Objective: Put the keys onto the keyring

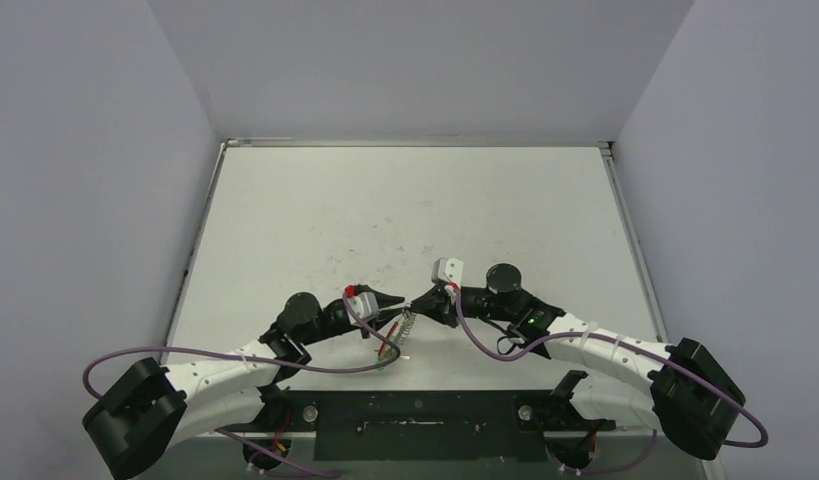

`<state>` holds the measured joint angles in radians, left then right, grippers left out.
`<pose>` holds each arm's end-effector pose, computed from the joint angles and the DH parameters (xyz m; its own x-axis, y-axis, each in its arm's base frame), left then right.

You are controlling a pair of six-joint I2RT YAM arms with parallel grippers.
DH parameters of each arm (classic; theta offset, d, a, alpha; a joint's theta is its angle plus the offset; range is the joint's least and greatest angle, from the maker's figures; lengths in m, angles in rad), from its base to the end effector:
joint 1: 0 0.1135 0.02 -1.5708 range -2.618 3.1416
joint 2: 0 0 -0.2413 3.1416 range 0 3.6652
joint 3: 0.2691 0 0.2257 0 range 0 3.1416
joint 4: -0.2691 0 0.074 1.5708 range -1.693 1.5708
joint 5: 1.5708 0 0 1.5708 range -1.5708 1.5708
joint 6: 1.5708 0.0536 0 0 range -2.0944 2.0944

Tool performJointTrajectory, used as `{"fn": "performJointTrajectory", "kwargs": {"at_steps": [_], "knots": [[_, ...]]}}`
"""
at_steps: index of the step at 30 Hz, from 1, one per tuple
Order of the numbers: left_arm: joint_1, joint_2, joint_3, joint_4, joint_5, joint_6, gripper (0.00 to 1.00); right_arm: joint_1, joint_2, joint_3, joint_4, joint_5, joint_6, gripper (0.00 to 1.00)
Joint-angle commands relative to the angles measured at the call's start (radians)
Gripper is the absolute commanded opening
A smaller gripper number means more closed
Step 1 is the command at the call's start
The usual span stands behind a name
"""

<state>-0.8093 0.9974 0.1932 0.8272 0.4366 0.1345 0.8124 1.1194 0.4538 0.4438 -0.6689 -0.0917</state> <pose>0.1256 -0.1646 0.2039 0.1428 0.0263 -0.9894 0.9369 0.3186 0.1437 0.1383 0.1943 0.2179 -0.0604 -0.1682 -0.9839 -0.9953 0.0854 0.0465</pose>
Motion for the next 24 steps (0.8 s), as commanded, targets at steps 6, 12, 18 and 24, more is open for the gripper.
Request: {"fn": "performJointTrajectory", "kwargs": {"at_steps": [6, 12, 18, 24], "knots": [[-0.018, -0.178, 0.055, -0.141, -0.075, 0.04, 0.29, 0.017, -0.034, 0.038, 0.076, 0.061, -0.012, 0.0], [-0.018, -0.334, 0.055, -0.285, -0.224, 0.026, 0.42, 0.018, -0.05, 0.04, 0.054, 0.081, -0.031, 0.0], [-0.018, -0.295, 0.08, -0.286, -0.155, 0.011, 0.46, 0.018, -0.046, 0.054, 0.033, 0.062, -0.048, 0.0], [-0.018, -0.229, 0.119, -0.255, -0.182, 0.014, 0.46, 0.022, -0.047, 0.069, -0.016, 0.036, -0.084, 0.0]]}}
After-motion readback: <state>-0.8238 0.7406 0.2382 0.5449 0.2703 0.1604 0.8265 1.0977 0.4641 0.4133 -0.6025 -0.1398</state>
